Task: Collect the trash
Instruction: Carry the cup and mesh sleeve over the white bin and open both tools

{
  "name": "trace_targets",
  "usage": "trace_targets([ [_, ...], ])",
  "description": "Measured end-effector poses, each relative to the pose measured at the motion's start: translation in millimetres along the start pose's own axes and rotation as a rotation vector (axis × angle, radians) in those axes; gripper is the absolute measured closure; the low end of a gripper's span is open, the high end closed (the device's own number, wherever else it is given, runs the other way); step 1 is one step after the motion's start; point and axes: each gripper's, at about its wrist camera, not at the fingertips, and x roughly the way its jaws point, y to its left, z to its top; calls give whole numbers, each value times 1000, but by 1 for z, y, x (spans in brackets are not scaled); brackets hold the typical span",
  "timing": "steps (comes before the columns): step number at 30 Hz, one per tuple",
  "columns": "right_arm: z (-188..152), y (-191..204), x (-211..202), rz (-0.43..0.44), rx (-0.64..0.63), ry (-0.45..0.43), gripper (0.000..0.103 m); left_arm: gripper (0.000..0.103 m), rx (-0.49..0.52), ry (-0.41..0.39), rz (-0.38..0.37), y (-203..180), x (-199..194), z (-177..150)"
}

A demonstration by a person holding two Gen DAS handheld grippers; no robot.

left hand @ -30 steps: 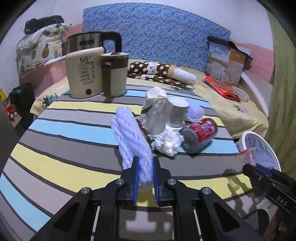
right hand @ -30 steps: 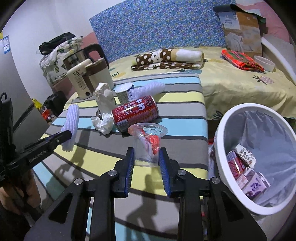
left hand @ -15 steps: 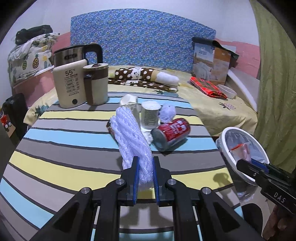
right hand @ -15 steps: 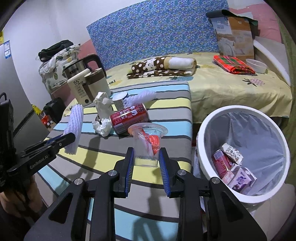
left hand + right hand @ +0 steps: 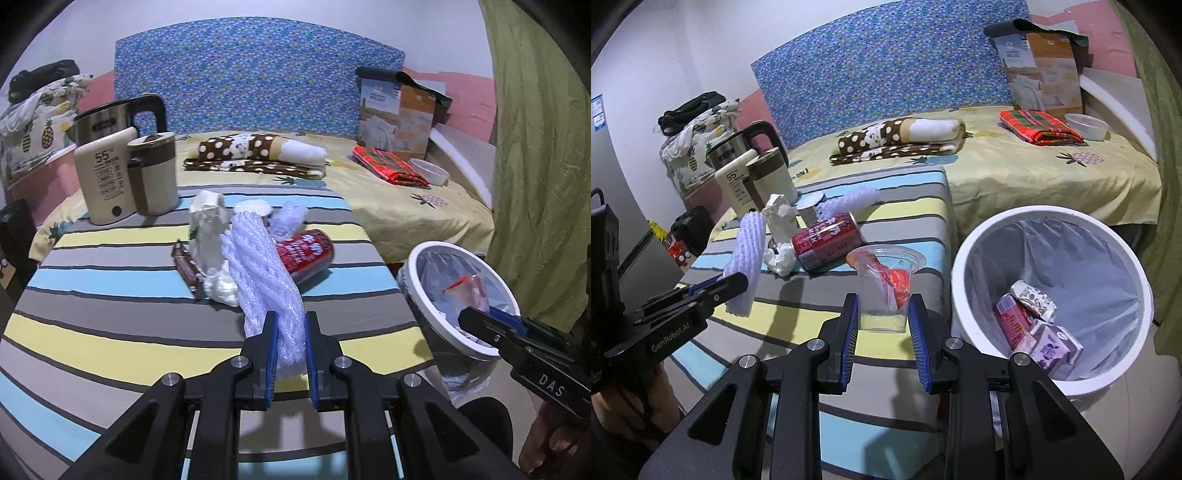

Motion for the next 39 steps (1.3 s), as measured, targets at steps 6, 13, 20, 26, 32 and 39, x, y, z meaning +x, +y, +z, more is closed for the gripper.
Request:
trace_targets([
  [6,0,-16,-8,-31,25,-14,74,90,28,12,-48,-19,7,1],
  [13,-2,-46,-20,-96,82,-32,74,90,85,32,-136,-55,21,4],
  [20,-7,-76,-28,-152,140,-37,74,90,135,52,-235,-96,35,8],
  [26,-11,-92,-28,-178,177,-31,73,90,172,77,-306,-127,50,9],
  [32,-14,-106,-26,-196,205,-17,73,89,194,105,-351,-149,66,9],
  [39,-16,-117,-22,-208,220,4,73,89,195,134,-384,-160,85,9],
])
